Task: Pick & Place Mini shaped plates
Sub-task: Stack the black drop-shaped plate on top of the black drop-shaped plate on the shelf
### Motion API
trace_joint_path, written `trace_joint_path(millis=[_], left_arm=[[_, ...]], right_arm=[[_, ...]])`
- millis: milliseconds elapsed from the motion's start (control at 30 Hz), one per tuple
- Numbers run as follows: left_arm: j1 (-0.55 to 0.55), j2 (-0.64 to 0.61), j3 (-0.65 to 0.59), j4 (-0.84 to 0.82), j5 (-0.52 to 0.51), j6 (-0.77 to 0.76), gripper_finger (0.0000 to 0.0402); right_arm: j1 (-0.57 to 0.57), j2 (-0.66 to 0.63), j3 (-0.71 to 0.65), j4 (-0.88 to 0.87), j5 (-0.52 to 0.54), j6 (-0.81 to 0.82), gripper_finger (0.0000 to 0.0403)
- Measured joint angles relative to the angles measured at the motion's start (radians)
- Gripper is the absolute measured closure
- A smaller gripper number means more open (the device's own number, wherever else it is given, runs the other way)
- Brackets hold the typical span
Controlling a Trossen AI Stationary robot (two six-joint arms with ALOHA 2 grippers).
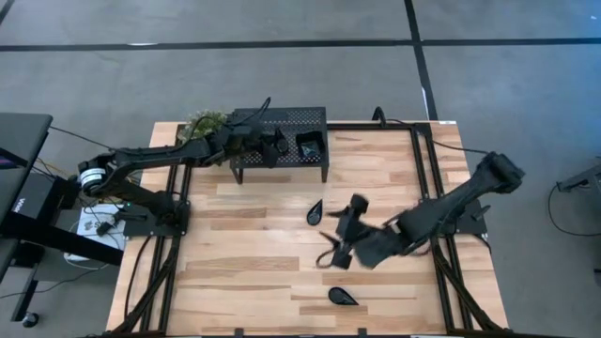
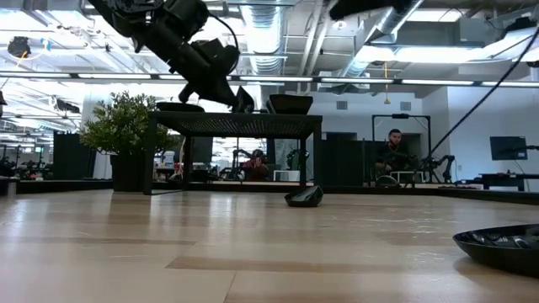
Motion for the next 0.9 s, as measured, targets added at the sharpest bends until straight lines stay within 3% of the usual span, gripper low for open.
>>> trace_joint_path(millis=[233,533,733,900], left_arm=[[0.014,0.0,0.0,-0.004,-0.009,0.001,0.0369],[0.017,0.0,0.0,-0.002,-0.023,0.016,0.0338],[0.012,0.0,0.0,-0.002,-0.047,0.084,0.0317],[-0.057,0.0,0.0,0.003,-0.024,0.146,0.0314]], right_arm=[[-0.041,0.143,0.051,0.026,-0.01,-0.157,0.0164],[-0.105,0.228,0.117,0.029,-0.256,-0.156,0.0164],[-0.137,0.227,0.12,0.028,-0.286,-0.188,0.0164],[-0.157,0.227,0.12,0.027,-0.288,-0.189,0.0164]])
